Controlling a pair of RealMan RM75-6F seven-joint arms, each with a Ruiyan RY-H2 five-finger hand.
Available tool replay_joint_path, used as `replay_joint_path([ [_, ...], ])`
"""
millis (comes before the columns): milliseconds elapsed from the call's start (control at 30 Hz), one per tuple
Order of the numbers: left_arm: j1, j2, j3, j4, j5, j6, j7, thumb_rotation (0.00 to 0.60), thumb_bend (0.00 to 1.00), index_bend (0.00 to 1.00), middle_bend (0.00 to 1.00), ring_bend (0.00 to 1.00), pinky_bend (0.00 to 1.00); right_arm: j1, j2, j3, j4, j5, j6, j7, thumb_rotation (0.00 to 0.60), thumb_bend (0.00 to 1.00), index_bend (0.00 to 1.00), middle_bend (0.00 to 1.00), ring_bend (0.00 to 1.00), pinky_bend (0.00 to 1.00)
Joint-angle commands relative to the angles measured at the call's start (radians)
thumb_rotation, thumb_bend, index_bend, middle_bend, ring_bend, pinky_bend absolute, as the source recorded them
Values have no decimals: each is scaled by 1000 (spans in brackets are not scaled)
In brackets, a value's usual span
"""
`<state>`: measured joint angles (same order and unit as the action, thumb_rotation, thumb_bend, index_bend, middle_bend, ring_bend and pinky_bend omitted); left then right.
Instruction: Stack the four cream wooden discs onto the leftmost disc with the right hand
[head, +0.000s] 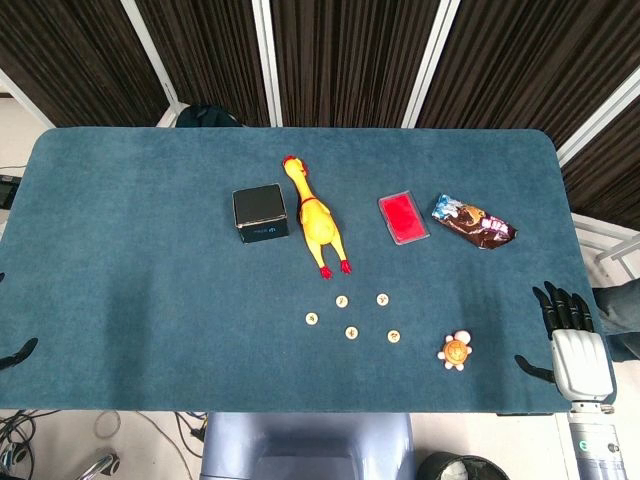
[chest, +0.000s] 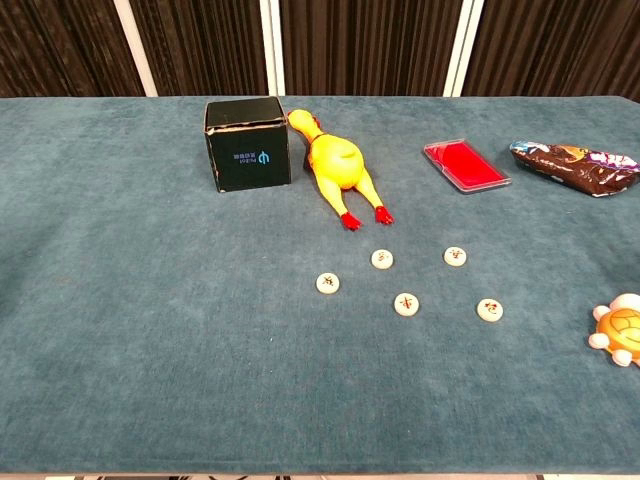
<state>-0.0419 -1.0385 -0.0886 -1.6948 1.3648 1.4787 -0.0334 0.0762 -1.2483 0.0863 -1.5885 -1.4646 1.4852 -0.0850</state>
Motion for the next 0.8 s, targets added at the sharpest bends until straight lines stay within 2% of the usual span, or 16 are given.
replay_joint_path([
  [33, 1, 1, 2, -3, 2, 0, 1, 600, 173, 115, 0, 0, 71, -3, 6, 0, -9, 4, 2, -3, 600, 163, 88, 0, 0, 0],
  [333, 6, 0, 5, -13, 25, 23, 6, 600, 173, 114, 0, 0, 72, -15, 28, 3, -41, 15, 16, -13, 600, 163, 95, 0, 0, 0],
  [567, 8, -3, 6, -17, 27, 28, 14, 600, 173, 113, 0, 0, 72, -24, 54, 21, -72, 53, 15, 29, 600, 164, 95, 0, 0, 0],
  [800, 11, -1, 6, -22, 29, 34, 12, 600, 173, 113, 0, 0, 72, -20, 63, 16, -76, 57, -11, 70, 600, 163, 98, 0, 0, 0],
])
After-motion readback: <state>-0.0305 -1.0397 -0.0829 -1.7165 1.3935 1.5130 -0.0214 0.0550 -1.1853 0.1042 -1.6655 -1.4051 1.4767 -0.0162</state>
